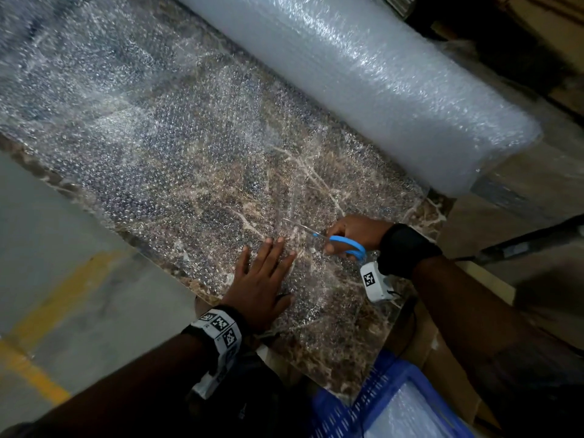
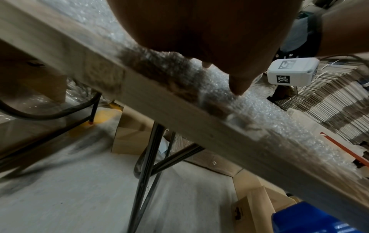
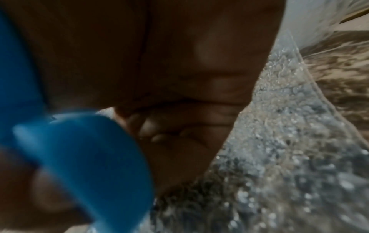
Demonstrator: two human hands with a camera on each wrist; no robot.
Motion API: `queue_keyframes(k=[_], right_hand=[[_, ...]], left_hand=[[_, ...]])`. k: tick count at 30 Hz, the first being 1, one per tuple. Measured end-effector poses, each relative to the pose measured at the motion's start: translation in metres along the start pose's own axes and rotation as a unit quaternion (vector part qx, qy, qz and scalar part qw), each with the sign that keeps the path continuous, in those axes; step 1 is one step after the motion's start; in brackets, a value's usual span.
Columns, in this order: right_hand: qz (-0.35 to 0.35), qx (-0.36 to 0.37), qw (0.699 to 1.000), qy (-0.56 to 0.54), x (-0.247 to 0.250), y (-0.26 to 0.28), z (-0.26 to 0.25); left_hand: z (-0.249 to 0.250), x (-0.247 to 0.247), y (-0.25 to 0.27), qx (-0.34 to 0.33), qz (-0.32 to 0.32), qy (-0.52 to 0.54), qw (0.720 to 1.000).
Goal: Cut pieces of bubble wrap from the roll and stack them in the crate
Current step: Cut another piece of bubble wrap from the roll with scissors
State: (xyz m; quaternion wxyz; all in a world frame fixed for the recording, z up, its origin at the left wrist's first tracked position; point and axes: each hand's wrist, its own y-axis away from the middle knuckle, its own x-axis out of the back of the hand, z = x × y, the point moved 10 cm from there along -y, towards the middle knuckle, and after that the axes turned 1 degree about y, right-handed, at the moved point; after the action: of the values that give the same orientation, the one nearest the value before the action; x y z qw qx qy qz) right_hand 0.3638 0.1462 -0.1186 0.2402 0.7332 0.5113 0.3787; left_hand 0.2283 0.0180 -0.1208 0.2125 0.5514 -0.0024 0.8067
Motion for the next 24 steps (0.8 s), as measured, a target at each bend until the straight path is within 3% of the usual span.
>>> queue_keyframes(k=[8,19,24], right_hand=[[-0.023,-0.015,0.997,-0.07,-0.012,0.013,0.008],[-0.024,-0.029,0.996,-0.081,-0.007,0.0,-0.013],[0.016,-0.034,0.999,0.017,-0.004,-0.002,-0.009]], left_hand=[[-0.002,-0.002,0.0,0.007,-0.006,-0.006,1.0],[-0.001,-0.003,-0.001,0.006,-0.019,0.021,1.0],[-0.003,0.0,-0.002,0.006,-0.035,0.02,0.999]])
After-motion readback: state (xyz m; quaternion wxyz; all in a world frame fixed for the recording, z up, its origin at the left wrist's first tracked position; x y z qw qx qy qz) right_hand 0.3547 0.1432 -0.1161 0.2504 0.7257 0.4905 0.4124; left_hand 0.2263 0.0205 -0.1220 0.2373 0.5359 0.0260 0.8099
